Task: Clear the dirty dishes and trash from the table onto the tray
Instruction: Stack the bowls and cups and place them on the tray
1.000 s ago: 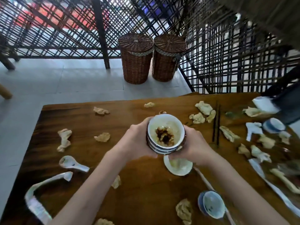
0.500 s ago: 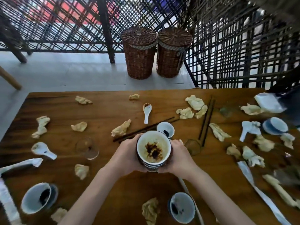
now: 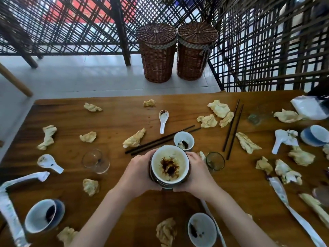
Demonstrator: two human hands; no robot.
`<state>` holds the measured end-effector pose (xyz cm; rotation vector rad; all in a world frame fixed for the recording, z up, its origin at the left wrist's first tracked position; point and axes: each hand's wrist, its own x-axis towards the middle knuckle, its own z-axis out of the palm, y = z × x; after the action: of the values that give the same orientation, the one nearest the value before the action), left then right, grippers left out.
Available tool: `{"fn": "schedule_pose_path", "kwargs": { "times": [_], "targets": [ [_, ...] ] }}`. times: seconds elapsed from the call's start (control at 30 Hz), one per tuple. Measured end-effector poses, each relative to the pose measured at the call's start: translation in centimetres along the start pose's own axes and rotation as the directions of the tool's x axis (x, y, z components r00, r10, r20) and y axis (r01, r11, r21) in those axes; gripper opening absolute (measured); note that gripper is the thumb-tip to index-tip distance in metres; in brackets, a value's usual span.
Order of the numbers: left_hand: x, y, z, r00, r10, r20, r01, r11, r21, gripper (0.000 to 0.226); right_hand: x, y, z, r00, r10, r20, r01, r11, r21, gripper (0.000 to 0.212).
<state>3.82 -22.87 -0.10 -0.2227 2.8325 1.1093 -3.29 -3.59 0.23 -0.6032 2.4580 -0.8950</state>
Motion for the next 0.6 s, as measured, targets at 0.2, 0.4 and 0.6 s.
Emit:
{"fn": "schedule_pose_path", "kwargs": {
  "times": [0.2, 0.4, 0.6],
  "targets": [
    [0.0, -0.5, 0.2, 1.000, 0.006, -0.012, -0.006, 1.000, 0.003, 0.111, 0.0, 0.0, 0.1, 1.000, -0.015, -0.004, 0.015, 0.999, 0.030, 0.099],
    [-0.3, -1.2, 0.3, 0.999, -0.029, 0.015, 0.030, 0.996, -0.089, 0.113, -0.2, 0.5, 0.4, 1.000, -0.019, 0.004, 0.018, 0.996, 0.090, 0.092],
    [-0.3, -1.8, 0.8, 0.992, -0.056, 0.115, 0.079, 0.976, -0.204, 0.116, -0.3, 1.5, 0.7, 0.997, 0.040, 0.071, -0.048, 0.993, 0.109, 0.114]
  ]
}}
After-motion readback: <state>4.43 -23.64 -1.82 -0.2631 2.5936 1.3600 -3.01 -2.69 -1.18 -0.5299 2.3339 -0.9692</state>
